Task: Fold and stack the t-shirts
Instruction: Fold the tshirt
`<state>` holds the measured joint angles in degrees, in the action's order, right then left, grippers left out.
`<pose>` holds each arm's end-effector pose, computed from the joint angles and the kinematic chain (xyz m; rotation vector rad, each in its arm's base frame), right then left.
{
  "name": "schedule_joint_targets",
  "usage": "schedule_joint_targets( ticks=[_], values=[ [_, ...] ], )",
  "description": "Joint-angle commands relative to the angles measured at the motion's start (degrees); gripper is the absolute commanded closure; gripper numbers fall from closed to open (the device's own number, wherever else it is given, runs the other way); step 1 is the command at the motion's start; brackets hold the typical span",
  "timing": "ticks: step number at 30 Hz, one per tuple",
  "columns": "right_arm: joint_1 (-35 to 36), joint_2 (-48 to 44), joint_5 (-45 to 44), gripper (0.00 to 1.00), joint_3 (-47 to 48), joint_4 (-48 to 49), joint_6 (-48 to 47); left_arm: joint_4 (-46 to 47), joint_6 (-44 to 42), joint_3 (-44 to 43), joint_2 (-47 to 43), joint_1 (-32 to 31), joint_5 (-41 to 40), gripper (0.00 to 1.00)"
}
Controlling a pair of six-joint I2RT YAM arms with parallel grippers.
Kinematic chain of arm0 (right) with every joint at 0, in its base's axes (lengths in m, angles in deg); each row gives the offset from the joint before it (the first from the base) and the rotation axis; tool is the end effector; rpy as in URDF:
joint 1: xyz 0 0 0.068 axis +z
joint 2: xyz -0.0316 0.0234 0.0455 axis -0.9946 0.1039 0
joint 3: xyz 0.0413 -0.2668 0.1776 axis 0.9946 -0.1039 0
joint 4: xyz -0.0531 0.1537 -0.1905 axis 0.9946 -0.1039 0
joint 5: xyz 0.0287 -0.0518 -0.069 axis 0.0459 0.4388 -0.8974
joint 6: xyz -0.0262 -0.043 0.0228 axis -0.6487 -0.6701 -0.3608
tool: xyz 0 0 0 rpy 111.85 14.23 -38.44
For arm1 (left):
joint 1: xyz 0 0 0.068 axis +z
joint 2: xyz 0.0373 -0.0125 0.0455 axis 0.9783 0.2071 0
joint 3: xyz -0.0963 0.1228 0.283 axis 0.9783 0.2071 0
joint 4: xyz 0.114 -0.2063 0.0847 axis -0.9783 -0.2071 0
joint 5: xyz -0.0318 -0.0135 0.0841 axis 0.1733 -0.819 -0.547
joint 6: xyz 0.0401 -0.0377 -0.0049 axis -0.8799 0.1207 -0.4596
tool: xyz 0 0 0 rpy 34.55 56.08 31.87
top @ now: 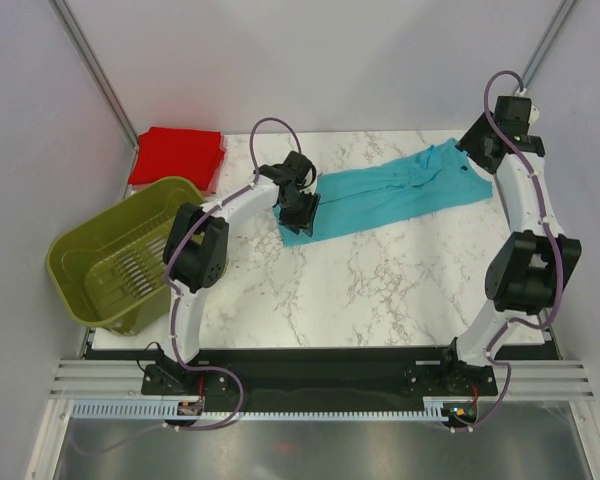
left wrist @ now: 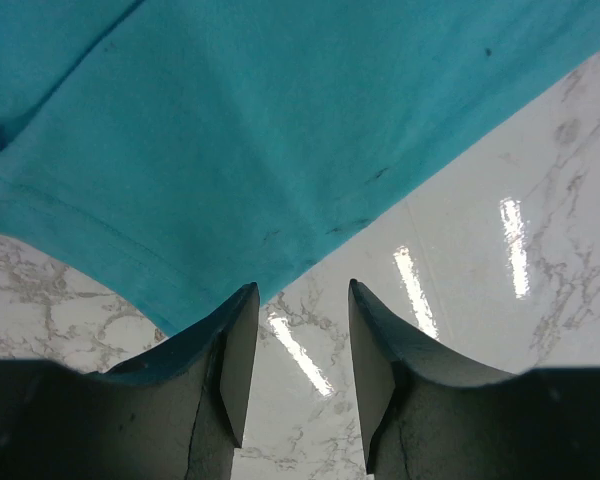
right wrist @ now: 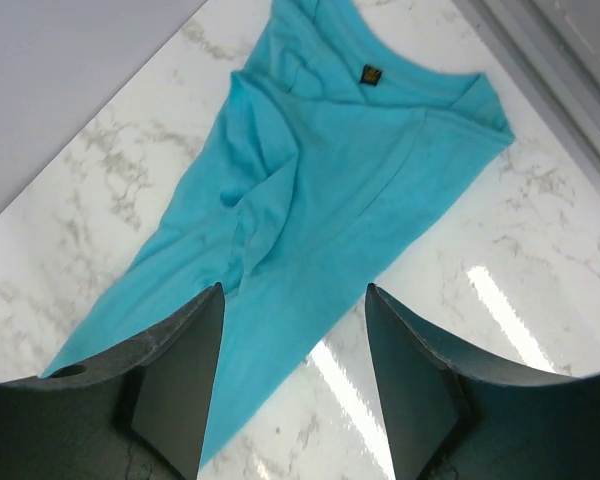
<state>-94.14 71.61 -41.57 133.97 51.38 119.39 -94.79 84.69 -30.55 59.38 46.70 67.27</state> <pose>0.4210 -0.0794 0.3877 0.8305 2.1080 0.0560 0.4014 -0.2525 0.2417 0.5264 2.7478 -0.4522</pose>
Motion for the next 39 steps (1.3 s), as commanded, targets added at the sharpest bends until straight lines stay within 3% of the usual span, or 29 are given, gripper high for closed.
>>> schedule_joint_targets(
  ticks=[1,9,16,22,30,39],
  values=[
    [-0.17,-7.81,9.05,0.33,-9.17,-1.54,-0.2,0.52,-1.99,1.58,0.71,-1.51,-4.75,0.51],
    [-0.35,-21.19,10.75,0.32,-24.4,-1.72,-2.23,0.79,2.65,10.36,0.62,-3.54,-9.51,0.52],
    [-2.37,-30.24,10.74,0.32,-34.85,-1.19,-3.72,4.57,7.32,20.12,-4.82,-4.77,-4.95,0.52],
    [-2.63,-34.47,10.48,0.32,-37.95,-0.75,-4.42,7.46,11.8,29.35,-12.56,-6.43,-3.45,0.51],
    [-2.81,-32.29,9.6,0.32,-39.87,3.02,-1.09,9.31,20.14,36.92,-21.07,-14.06,-2.74,0.51],
    [-5.1,-22.38,16.27,0.33,-46.47,22.52,2.26,9.31,24.11,44.21,-35.05,-19.18,-0.91,0.48]
  ],
)
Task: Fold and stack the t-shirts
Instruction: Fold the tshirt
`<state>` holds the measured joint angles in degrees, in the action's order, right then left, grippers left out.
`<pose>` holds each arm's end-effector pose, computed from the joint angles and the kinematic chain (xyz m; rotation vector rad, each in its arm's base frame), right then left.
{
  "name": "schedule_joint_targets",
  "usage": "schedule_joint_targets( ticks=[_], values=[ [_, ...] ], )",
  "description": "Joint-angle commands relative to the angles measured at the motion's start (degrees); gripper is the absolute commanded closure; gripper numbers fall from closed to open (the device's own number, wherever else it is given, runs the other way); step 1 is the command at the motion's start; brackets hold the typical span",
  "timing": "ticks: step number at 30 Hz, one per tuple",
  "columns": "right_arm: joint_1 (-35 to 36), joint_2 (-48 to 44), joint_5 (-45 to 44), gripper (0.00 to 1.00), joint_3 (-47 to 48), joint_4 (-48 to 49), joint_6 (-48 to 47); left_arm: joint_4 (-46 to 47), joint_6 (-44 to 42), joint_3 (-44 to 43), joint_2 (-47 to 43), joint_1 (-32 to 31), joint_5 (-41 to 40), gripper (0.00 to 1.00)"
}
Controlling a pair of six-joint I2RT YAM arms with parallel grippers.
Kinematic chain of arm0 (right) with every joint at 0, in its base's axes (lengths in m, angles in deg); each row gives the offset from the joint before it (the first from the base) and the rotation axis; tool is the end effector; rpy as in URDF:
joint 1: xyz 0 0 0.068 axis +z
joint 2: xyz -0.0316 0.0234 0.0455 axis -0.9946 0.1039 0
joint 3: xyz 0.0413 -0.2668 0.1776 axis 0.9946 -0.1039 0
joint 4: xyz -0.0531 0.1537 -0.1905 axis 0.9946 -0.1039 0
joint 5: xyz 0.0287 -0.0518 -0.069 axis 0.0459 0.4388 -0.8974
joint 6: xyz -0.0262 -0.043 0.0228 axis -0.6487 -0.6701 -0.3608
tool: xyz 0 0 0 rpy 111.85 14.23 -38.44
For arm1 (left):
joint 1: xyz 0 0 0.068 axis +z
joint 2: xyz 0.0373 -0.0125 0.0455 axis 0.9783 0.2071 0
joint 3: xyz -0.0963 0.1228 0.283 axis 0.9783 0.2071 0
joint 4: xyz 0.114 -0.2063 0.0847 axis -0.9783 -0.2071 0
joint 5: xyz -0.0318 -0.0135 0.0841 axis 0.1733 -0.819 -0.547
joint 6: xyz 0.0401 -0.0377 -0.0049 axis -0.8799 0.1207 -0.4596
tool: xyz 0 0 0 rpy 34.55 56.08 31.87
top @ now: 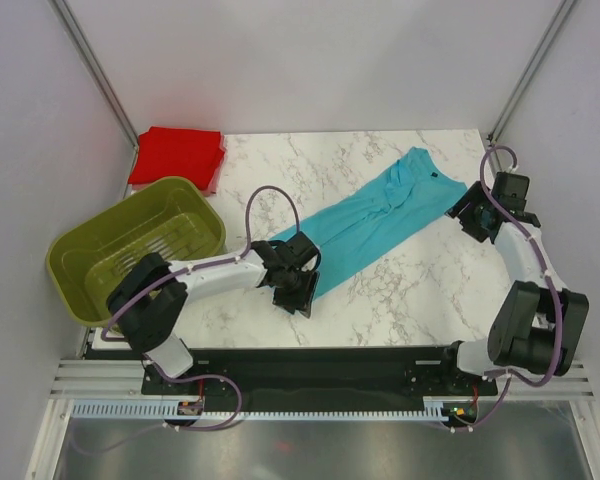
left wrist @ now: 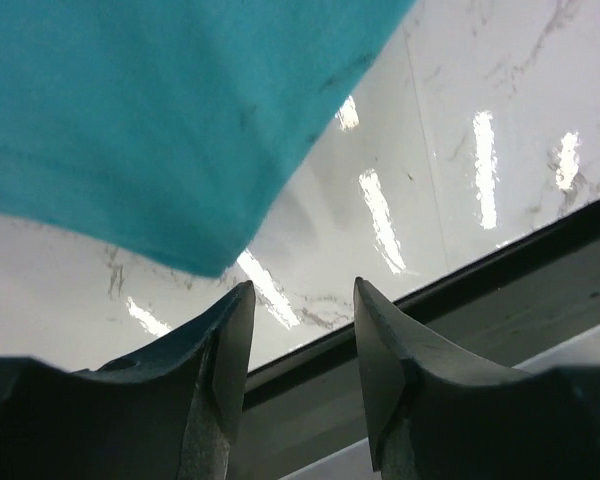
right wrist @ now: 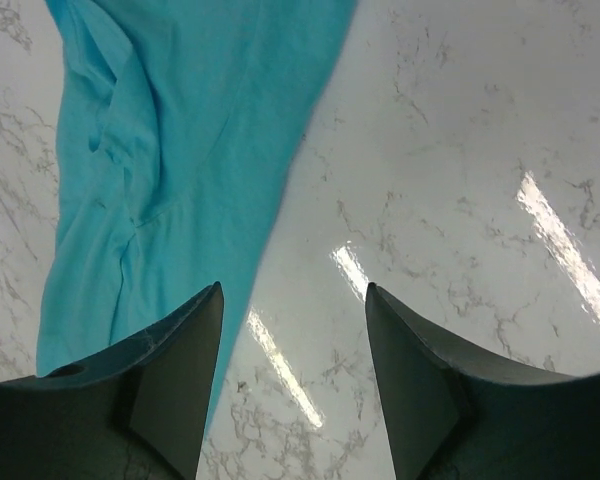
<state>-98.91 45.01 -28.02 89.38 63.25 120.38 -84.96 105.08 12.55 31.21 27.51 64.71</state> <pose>0.2685 -0.0666 0.3102 0.8731 2.2219 0.2808 0.1884 -0.2370 0.2276 0.5036 2.9170 -0.4676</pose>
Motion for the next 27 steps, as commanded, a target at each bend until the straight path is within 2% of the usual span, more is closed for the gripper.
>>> schedule_joint_targets(
  ticks=[1,6,12,19,21,23,26,27],
  values=[
    [-0.68,5.82,2.9,0.33,-1.88,12.76,1.1,-0.61,3.46,1.29,-8.28,0.01,2.18,0.47],
    [-5.16,14.51,6.42,0.36,-0.49,17.96,2.76,-1.31,-0.84,-1.08,-14.18,0.36,3.33,0.44],
    [-6.04,25.59,4.23,0.42,7.06,19.02,2.59,-3.33,-5.59,-6.18,-15.42,3.25,1.83,0.42],
    [-6.84,32.9,0.36,0.45,14.01,18.58,1.72,-3.25,-8.5,-7.76,-15.25,6.86,1.92,0.42],
    [-6.84,36.67,-0.52,0.53,18.14,18.23,1.27,-3.16,-8.94,-7.85,-14.89,7.04,1.48,0.42],
    [-7.01,40.09,1.05,0.55,22.09,17.01,0.58,-3.33,-9.55,-8.29,-13.84,7.21,1.48,0.42],
    [-7.1,45.55,2.2,0.66,29.3,15.33,0.05,-3.68,-9.9,-8.73,-13.31,7.56,3.14,0.42],
    [-7.1,47.48,2.03,0.73,31.84,15.33,-0.48,-3.77,-9.99,-8.9,-13.31,7.74,3.33,0.42]
  ],
)
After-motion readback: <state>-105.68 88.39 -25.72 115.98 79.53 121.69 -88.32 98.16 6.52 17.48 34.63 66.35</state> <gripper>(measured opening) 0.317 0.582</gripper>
